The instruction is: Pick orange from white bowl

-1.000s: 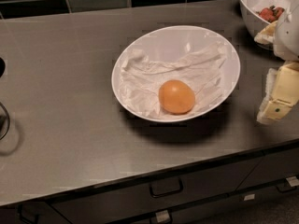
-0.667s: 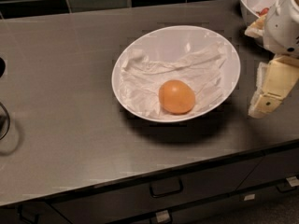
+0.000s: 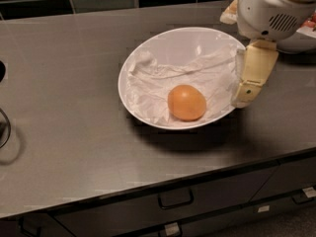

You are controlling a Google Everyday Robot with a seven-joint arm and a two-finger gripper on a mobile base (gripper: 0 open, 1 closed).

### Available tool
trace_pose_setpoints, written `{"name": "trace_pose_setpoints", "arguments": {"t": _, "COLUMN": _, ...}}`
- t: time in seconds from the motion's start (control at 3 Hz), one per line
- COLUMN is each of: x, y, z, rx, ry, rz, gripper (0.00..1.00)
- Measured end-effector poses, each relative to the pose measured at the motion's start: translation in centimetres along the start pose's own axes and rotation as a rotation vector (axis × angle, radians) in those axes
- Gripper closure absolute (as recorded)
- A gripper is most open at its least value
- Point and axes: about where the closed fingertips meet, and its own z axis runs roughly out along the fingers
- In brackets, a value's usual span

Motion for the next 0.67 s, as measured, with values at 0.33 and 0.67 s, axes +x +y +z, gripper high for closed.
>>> {"name": "trace_pose_setpoints", "arguments": {"t": 0.33, "x": -1.98, "y": -0.50, "z": 1.97, "rx": -0.051, "ry": -0.046, "rz": -0.011, "gripper": 0.00}}
{"name": "trace_pose_setpoints", "arguments": {"t": 0.67, "x": -1.98, "y": -0.50, "z": 1.97, "rx": -0.051, "ry": -0.046, "rz": -0.011, "gripper": 0.00}}
